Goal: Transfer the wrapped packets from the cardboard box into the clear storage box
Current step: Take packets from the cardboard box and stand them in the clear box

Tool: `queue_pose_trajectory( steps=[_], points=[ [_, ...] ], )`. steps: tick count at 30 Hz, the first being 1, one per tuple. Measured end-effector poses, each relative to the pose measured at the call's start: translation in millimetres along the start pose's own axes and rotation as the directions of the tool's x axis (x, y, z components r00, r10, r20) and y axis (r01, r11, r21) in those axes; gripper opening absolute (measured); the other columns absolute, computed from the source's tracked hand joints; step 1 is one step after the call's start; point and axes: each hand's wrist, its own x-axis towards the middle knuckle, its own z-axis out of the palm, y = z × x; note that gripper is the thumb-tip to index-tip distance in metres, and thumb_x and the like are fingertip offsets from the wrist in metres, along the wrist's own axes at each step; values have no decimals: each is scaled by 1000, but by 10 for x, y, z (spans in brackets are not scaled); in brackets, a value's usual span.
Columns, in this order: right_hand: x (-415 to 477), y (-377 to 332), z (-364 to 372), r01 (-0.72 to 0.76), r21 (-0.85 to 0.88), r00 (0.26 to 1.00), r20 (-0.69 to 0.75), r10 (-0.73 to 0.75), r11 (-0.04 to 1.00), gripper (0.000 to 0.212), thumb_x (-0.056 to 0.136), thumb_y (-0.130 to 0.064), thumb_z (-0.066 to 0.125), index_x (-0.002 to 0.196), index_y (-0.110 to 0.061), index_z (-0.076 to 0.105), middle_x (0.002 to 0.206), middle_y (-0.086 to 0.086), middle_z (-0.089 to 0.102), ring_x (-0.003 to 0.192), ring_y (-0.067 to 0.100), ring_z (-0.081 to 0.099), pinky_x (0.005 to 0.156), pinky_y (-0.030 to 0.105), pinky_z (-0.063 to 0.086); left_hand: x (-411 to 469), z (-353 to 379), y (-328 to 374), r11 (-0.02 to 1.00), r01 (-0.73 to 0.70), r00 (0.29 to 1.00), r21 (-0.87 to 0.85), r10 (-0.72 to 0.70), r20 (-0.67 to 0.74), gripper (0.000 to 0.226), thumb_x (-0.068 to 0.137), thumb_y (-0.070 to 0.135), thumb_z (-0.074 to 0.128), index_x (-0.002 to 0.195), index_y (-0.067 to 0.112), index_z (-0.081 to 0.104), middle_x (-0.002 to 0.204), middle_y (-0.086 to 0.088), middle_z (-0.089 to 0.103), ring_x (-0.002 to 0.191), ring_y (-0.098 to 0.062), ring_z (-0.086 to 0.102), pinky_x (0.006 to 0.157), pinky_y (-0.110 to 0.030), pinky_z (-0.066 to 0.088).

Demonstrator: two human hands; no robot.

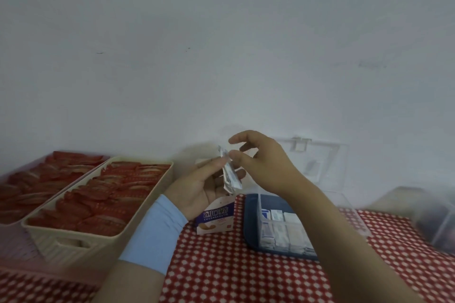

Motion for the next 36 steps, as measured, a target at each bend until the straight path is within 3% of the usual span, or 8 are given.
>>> queue_pose_trajectory(
  steps=[5, 8, 12, 19, 23, 28, 31, 36],
  points=[
    [-173, -99, -119, 60, -61, 967, 250, -43, 996, 39, 61, -40, 92, 80, -28, 61, 144, -31, 42, 124, -14, 45, 90, 10, 38, 10, -32, -11, 999, 15, 1000, -52, -14, 15, 37, 94, 19, 57, 124, -3, 58, 108, -19, 69, 97, -29, 71, 83, -43, 59],
    [-208, -119, -70, 109, -113, 965, 252, -77, 988, 46, 55, -34, 96, 79, -26, 58, 143, -28, 43, 116, -16, 49, 82, 11, 50, 24, -10, -49, 999, -2, 998, -54, 5, 64, 30, 96, 19, 54, 117, -2, 61, 101, -16, 68, 92, -26, 71, 74, -36, 61],
    [-190, -59, -14, 167, -79, 974, 169, -152, 983, 41, 61, -26, 93, 75, -18, 55, 111, -14, 63, 101, 3, 61, 80, 25, 57, 83, -36, -126, 989, -14, 999, -146, 21, 43, 21, 90, 17, 59, 103, 3, 69, 90, -13, 70, 82, -23, 73, 65, -32, 60],
    [-152, 6, -15, 181, -141, 961, 234, -145, 973, 53, 54, -39, 95, 76, -23, 48, 110, -14, 59, 97, 7, 63, 77, 34, 59, 100, -25, -146, 992, 0, 999, -123, 6, 49, 61, 78, 23, 75, 131, -1, 54, 113, -21, 62, 98, -27, 69, 79, -36, 59],
    [-175, -14, -46, 122, -127, 956, 282, -82, 984, 51, 56, -37, 95, 75, -22, 50, 97, -11, 61, 89, 4, 63, 76, 31, 60, 76, -15, -167, 991, 4, 997, -137, 7, 77, 29, 85, 18, 67, 109, 1, 64, 96, -14, 71, 84, -23, 73, 67, -31, 60],
    [-129, 21, -213, -34, 226, 955, 293, -35, 974, 18, 91, -28, 69, 97, -14, 59, 96, 3, 68, 89, 16, 66, 85, 37, 56, 23, 55, -157, 993, 8, 996, -116, 2, 87, 26, 83, 12, 62, 106, 1, 69, 101, -18, 71, 82, -27, 73, 68, -34, 62],
    [-97, 37, -376, -61, 159, 959, 285, 13, 985, 28, 95, -10, 65, 123, -12, 60, 94, 4, 72, 86, 15, 70, 88, 30, 56, -5, 135, -177, 999, 8, 997, -53, -4, 83, 25, 80, 10, 58, 101, 2, 69, 95, -15, 75, 75, -26, 74, 61, -31, 61],
    [-157, 54, -660, -82, 37, 919, 389, 61, 996, 9, 93, -8, 68, 95, -7, 77, 88, 8, 75, 78, 15, 66, 84, 32, 56, -33, 286, -268, 997, 67, 987, 31, -71, 146, 31, 82, 9, 56, 110, -2, 61, 97, -17, 73, 77, -27, 74, 64, -34, 61]
  ],
)
